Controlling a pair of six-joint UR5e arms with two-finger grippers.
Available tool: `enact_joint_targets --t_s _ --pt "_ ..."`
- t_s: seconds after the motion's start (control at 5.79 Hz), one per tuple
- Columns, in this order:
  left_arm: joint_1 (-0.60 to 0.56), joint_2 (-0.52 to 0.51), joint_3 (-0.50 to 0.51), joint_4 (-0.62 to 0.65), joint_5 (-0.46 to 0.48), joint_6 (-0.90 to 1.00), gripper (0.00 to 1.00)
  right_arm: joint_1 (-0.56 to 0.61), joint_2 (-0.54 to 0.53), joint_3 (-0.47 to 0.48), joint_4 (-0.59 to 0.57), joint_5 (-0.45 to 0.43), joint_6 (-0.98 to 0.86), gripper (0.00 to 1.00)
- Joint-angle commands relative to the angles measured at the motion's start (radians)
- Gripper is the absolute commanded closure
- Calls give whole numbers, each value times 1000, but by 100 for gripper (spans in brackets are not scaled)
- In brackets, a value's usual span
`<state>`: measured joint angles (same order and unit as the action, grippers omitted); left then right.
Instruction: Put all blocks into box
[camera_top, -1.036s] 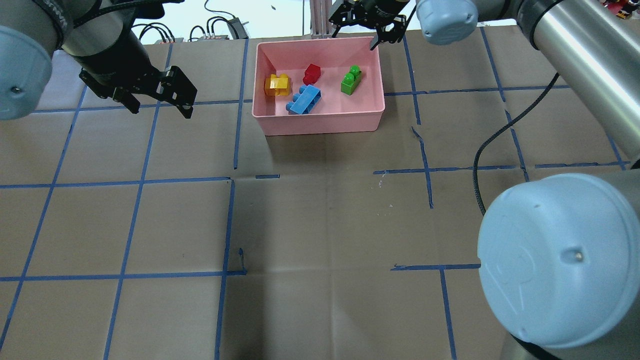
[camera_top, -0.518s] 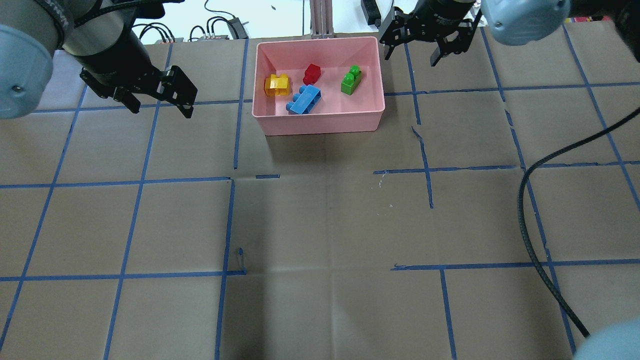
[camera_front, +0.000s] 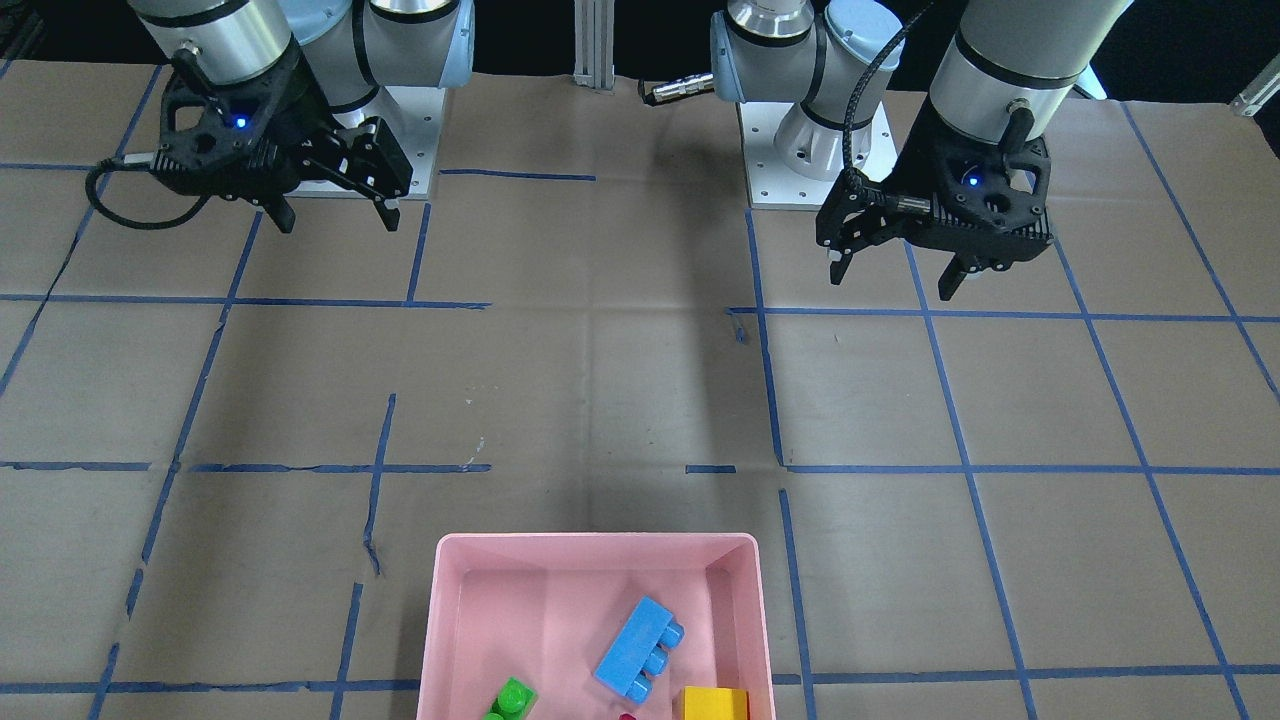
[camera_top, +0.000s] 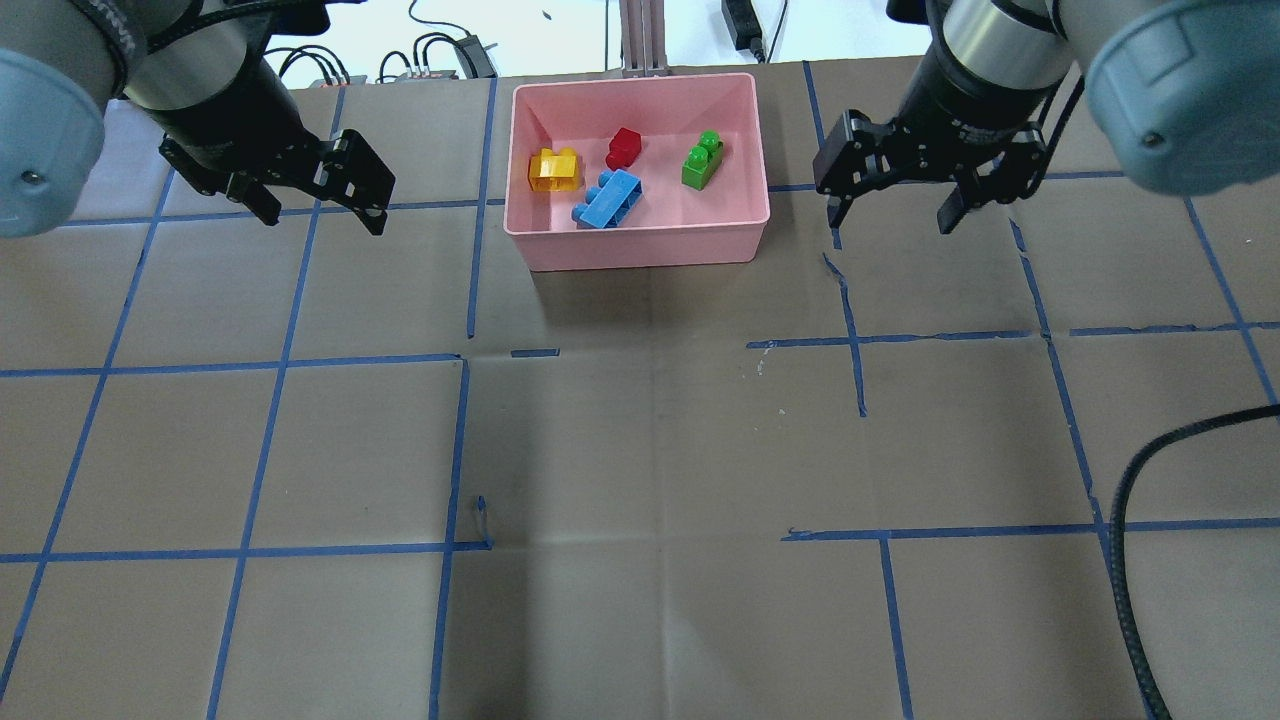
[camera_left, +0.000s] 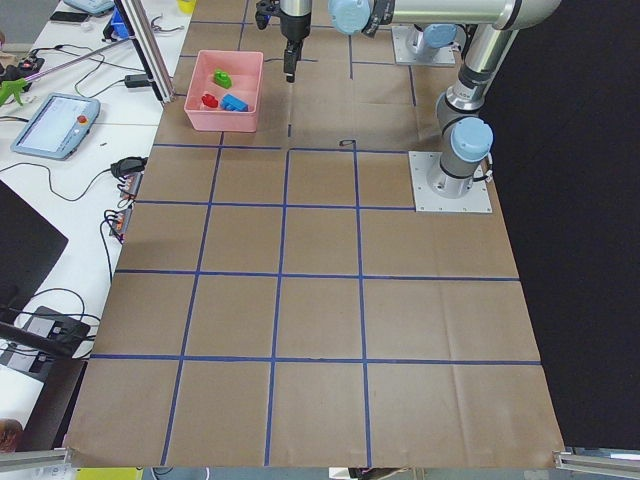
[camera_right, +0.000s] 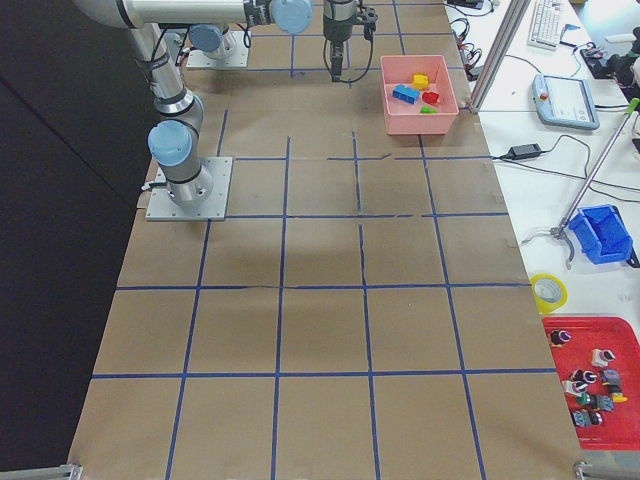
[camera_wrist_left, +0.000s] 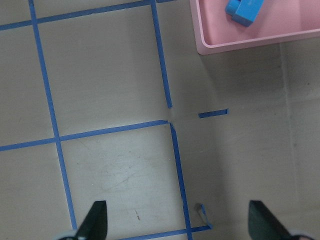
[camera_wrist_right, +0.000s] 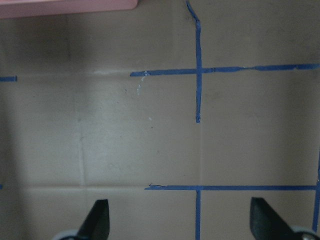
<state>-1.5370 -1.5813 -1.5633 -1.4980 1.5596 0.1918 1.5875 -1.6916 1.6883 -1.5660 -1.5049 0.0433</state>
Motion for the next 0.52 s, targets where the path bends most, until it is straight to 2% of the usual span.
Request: enact_joint_targets --t_s 0.0,0.35 --pt "0 1 0 1 -1 0 1 0 -130 127 11 -84 0 0" --pt "1 0 0 1 -1 0 1 0 -146 146 21 -83 3 0"
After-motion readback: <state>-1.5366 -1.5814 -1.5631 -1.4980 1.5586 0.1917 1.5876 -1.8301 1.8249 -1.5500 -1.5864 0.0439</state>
